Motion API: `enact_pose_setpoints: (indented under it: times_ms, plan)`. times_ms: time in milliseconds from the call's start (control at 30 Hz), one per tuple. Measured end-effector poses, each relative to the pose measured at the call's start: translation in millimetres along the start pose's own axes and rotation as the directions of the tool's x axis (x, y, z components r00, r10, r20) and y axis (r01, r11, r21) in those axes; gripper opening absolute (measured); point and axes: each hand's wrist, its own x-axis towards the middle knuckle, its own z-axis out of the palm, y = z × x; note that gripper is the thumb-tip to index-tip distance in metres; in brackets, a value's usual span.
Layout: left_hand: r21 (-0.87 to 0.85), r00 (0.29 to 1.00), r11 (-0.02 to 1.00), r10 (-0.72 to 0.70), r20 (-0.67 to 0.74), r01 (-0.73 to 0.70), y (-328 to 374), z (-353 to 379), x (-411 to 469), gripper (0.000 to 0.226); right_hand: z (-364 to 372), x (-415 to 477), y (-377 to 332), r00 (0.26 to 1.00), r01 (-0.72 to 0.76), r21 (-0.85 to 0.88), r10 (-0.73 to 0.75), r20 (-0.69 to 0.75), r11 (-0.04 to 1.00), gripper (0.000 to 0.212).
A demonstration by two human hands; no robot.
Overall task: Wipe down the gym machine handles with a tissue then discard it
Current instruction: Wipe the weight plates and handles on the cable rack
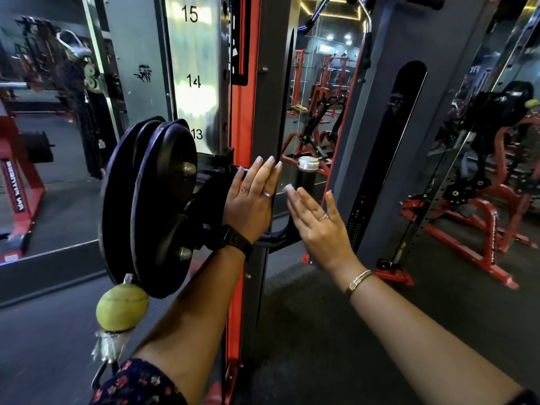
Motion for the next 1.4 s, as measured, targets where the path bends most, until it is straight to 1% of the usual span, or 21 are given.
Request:
enact_pose_setpoints:
  times_ms: [67, 133, 233, 267, 300, 367, 433, 500, 567, 667, 733, 867, 967, 1033, 1133, 1267, 1333, 1400]
  plan:
    - [0.018, 1.0, 1.0, 0.011, 0.01, -0.012, -1.7, -0.2, -0.2, 0.052, 2.1, -16.5, -22.4, 0.999, 0.007, 0.057, -0.01, 0.051, 0.998, 0.05]
    - [0.034, 0.999, 0.999, 0.017, 0.03, -0.018, -2.8, -1.7, 0.0, 0.057, 6.0, -29.5, -49.7, 0.989, 0.008, 0.107, -0.024, 0.149, 0.994, 0.059]
    - [0.032, 0.999, 0.999, 0.003, 0.05, -0.005, -2.3, -2.8, 0.1, 0.059, 7.9, -26.0, -81.9, 0.967, -0.08, 0.174, 0.035, 0.252, 0.981, 0.07]
    - [0.028, 0.998, 1.0, -0.006, 0.055, 0.005, -1.7, -2.8, 0.1, 0.06, 7.1, -21.0, -86.8, 0.958, -0.108, 0.187, 0.053, 0.28, 0.976, 0.071]
    - [0.024, 0.998, 1.0, -0.013, 0.06, 0.011, -1.1, -2.8, 0.0, 0.059, 4.9, -17.5, -87.6, 0.954, -0.107, 0.182, 0.05, 0.294, 0.977, 0.068]
    - [0.012, 0.998, 1.0, -0.015, 0.06, 0.014, -0.5, -2.3, 0.0, 0.059, 1.3, -17.9, -78.4, 0.957, -0.02, 0.182, -0.034, 0.29, 0.983, 0.054]
    - [0.009, 0.999, 1.0, -0.017, 0.033, 0.016, -0.2, -2.3, 0.0, 0.059, 1.6, -26.5, -57.5, 0.945, 0.121, 0.161, -0.163, 0.282, 0.979, 0.053]
    - [0.005, 1.0, 1.0, -0.012, 0.003, 0.012, 0.1, -3.3, 0.9, 0.057, -0.1, -29.9, -30.9, 0.925, 0.262, 0.082, -0.275, 0.263, 0.962, 0.053]
    - [-0.012, 1.0, 1.0, -0.012, 0.007, 0.012, 0.8, -3.3, 0.7, 0.06, -1.9, -23.2, -5.4, 0.922, 0.324, 0.032, -0.323, 0.214, 0.945, 0.049]
    - [-0.018, 1.0, 1.0, -0.018, 0.008, 0.018, 1.9, -2.4, -0.1, 0.058, -0.2, -1.6, 23.1, 0.932, 0.346, -0.063, -0.336, 0.133, 0.936, 0.045]
    - [-0.034, 1.0, 0.999, -0.027, -0.005, 0.026, 2.1, -1.4, -0.2, 0.054, 3.9, 12.9, 33.7, 0.949, 0.315, -0.109, -0.311, 0.058, 0.943, 0.042]
    - [-0.04, 0.999, 0.998, -0.04, -0.018, 0.039, 4.3, -0.5, 0.0, 0.056, 5.3, 27.9, 39.7, 0.981, 0.177, -0.138, -0.186, -0.059, 0.975, 0.045]
    - [-0.05, 0.998, 0.997, -0.063, -0.005, 0.062, 5.8, -0.5, -0.4, 0.06, 6.7, 13.8, 33.1, 0.994, 0.068, -0.086, -0.075, -0.077, 0.994, 0.049]
    - [-0.055, 0.997, 0.996, -0.071, 0.007, 0.071, 7.0, -0.9, -0.2, 0.061, 7.7, -3.6, 20.4, 0.999, -0.003, -0.013, 0.002, -0.051, 1.0, 0.053]
    - [-0.058, 0.996, 0.994, -0.089, -0.003, 0.089, 8.6, -0.5, 0.7, 0.059, 8.7, -18.8, 7.9, 1.0, -0.012, 0.038, 0.013, -0.025, 0.999, 0.056]
    - [-0.043, 0.994, 0.993, -0.106, -0.012, 0.106, 11.3, 0.3, 0.5, 0.06, 7.2, 2.6, 25.6, 0.995, -0.015, 0.057, 0.021, -0.098, 0.998, 0.052]
    - [-0.038, 0.992, 0.992, -0.123, -0.02, 0.122, 12.7, 1.2, 1.2, 0.061, 6.9, 16.7, 33.3, 0.991, -0.035, 0.11, 0.049, -0.127, 0.993, 0.053]
    - [-0.034, 0.989, 0.989, -0.147, -0.019, 0.147, 15.6, 1.5, 2.1, 0.063, 7.7, 19.6, 30.6, 0.988, -0.075, 0.179, 0.097, -0.116, 0.981, 0.055]
